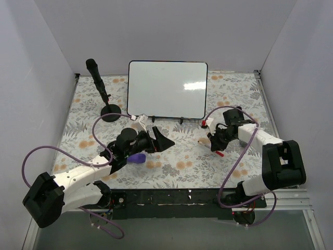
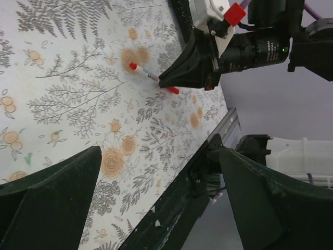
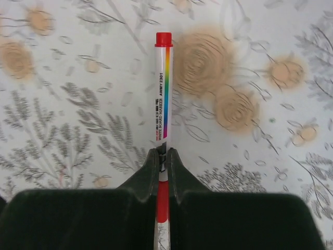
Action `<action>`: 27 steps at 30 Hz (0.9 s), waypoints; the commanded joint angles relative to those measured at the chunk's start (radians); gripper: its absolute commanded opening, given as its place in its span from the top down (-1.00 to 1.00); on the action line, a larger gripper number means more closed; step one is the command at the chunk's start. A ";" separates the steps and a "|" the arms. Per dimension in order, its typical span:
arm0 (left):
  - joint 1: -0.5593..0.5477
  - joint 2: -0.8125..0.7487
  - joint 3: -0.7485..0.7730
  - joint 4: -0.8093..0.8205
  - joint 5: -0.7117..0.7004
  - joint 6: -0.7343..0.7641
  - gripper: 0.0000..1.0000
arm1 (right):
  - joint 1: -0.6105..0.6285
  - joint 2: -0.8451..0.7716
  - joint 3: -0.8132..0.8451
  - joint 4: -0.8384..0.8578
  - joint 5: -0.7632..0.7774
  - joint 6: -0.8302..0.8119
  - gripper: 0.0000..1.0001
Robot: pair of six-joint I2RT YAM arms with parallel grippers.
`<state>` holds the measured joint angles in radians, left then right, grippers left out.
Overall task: Write a sentence on the whiteboard
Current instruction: Pick up the whiteboard marker from the center of the board, then pass from the right arm to the left
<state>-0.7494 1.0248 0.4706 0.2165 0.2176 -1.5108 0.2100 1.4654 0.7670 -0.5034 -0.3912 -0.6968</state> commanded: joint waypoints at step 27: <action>-0.037 0.409 0.132 0.324 0.316 -0.135 -0.19 | 0.259 -0.071 0.218 -0.340 -0.463 -0.346 0.97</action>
<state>-0.7639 1.4124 0.5358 0.5797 0.5198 -1.6909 0.4507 1.3838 0.9329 -0.8146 -0.8223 -1.0286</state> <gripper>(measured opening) 0.628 0.064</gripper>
